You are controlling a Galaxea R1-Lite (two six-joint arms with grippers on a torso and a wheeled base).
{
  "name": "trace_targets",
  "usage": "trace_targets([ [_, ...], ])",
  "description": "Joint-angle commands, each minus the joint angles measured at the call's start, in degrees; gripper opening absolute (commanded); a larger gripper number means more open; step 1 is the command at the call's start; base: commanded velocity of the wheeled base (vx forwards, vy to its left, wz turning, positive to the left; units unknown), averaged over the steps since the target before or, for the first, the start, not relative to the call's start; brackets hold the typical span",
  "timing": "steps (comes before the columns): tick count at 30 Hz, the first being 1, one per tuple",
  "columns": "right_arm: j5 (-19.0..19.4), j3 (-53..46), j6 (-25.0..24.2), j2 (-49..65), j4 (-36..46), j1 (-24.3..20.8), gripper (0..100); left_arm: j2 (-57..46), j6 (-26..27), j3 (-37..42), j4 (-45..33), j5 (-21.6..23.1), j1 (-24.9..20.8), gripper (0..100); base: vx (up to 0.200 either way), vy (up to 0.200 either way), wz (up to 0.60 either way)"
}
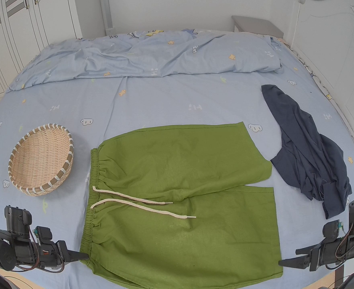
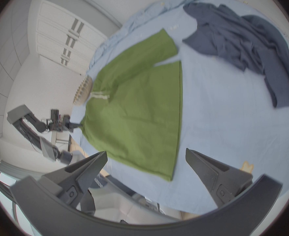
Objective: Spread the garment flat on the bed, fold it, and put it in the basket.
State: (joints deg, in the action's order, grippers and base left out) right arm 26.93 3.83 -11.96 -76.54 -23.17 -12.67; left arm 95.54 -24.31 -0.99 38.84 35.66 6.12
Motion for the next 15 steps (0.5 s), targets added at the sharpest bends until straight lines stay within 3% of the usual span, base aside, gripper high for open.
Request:
trace_targets([
  [1,1.02,-2.86,2.12,-6.42,0.5,-0.87,100,-0.88,-0.04,0.99,0.1,0.03,0.74,0,0.0,0.0,0.0],
  [6,4.1,-3.04,3.08,-11.08,0.41,-1.48,100,-2.99,-0.39,0.99,0.1,0.11,0.74,0,0.0,0.0,0.0],
  [11,4.71,-2.95,7.3,-15.39,0.41,-1.48,100,-3.69,-0.57,0.99,-0.08,0.2,0.65,0,0.0,0.0,0.0],
  [15,4.71,-2.86,7.65,-19.52,-1.0,-1.48,100,-3.6,-0.48,0.99,-0.08,0.2,0.65,0,0.0,0.0,0.0],
])
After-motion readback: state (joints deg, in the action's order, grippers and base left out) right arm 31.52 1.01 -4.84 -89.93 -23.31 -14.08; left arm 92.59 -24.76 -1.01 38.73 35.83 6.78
